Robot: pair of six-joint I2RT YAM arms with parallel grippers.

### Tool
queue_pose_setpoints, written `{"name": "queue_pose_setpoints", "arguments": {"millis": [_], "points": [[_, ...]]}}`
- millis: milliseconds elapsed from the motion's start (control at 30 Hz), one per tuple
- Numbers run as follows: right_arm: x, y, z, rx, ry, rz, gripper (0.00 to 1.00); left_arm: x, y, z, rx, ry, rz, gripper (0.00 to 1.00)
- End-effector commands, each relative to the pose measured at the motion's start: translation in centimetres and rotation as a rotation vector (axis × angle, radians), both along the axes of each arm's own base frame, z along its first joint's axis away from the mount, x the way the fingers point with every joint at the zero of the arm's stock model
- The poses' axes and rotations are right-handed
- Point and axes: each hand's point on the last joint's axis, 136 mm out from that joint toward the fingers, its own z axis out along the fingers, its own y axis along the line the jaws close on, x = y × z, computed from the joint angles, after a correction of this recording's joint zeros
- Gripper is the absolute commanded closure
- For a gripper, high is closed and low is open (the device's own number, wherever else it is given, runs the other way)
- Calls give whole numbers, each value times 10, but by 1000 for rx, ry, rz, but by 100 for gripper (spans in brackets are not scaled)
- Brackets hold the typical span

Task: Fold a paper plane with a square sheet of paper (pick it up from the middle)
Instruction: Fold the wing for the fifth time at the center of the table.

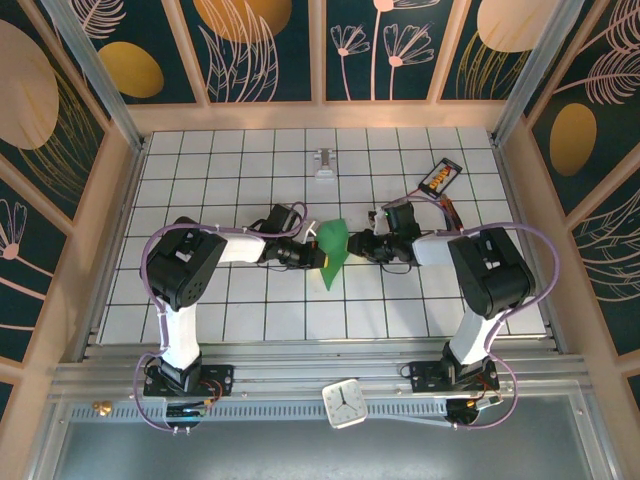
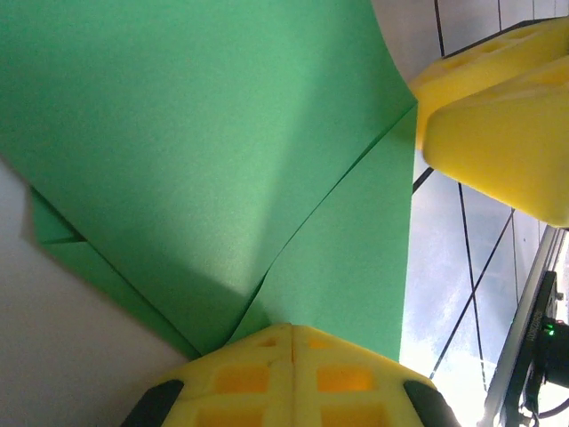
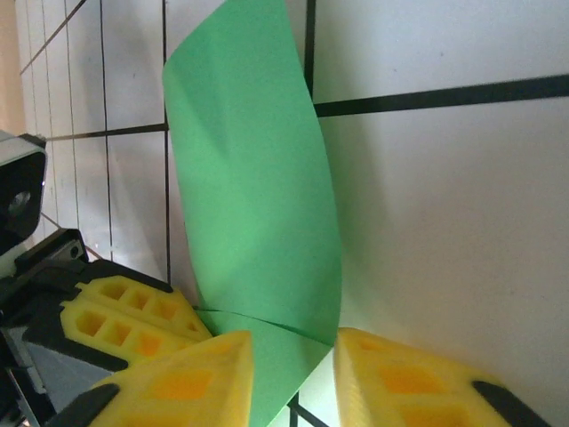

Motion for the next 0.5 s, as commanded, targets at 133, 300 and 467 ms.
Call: {"name": "queue_pose_setpoints", "arguments": {"millis": [133, 300, 467], "points": [[11, 3, 8, 22, -19, -20, 97, -4, 4, 0, 8, 12, -19, 97], [2, -1, 20, 63, 54, -152, 100, -6, 12, 22, 44, -102, 46, 76], [-10, 10, 37, 80, 111, -294, 100, -22, 8, 54, 79, -311, 110, 63]]}}
